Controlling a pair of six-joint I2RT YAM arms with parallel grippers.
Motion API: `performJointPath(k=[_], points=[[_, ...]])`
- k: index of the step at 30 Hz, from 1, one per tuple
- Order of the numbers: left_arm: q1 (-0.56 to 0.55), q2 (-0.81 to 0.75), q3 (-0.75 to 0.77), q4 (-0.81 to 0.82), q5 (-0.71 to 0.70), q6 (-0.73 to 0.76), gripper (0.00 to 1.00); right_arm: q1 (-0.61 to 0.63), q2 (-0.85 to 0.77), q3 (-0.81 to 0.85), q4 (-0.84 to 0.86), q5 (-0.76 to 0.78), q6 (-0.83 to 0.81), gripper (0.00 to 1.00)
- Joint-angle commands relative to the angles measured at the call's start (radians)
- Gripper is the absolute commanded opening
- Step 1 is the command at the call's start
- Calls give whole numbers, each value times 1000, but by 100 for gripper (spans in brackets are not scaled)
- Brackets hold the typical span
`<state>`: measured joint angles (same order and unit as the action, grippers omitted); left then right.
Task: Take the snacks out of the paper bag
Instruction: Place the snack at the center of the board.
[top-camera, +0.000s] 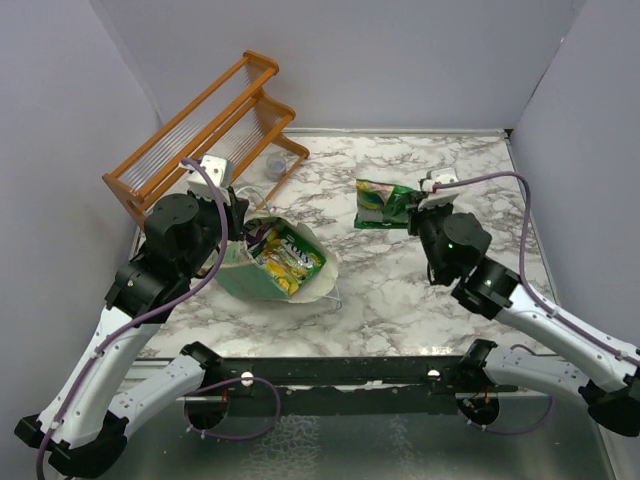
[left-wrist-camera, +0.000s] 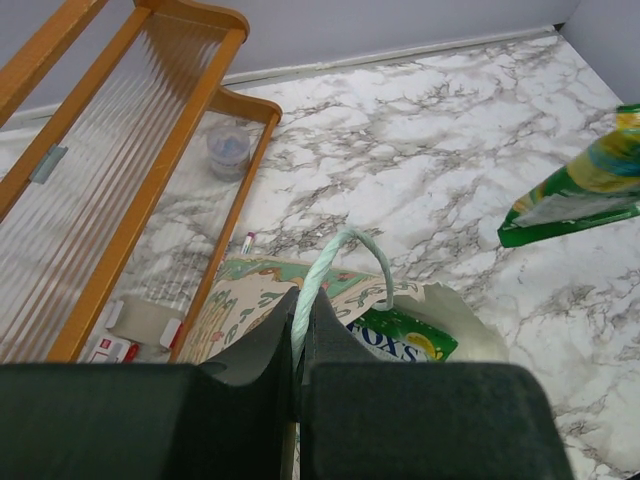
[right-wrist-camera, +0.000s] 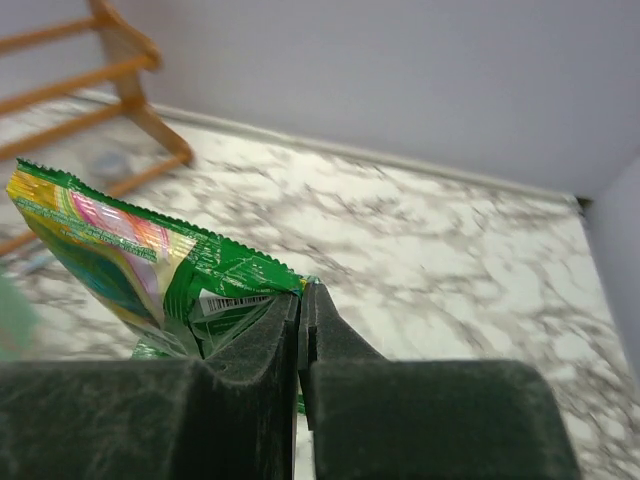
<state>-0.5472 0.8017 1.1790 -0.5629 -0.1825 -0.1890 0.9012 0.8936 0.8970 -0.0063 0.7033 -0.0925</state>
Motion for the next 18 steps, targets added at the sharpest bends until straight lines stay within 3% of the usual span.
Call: performJointPath(k=[1,5,11,18], points=[[0,-18,36,43,-23,-13,0,-206,101,-33,21,-91,156,1],[1,-11,47,34,-39,-2,0,-406,290,16,17,-431,307,1],[0,6,80,10,-52,12,0,-505,583,197,69,-702,481,1],[0,26,95,-14,-64,13,0,-651,899,383,191,-959,800,1]])
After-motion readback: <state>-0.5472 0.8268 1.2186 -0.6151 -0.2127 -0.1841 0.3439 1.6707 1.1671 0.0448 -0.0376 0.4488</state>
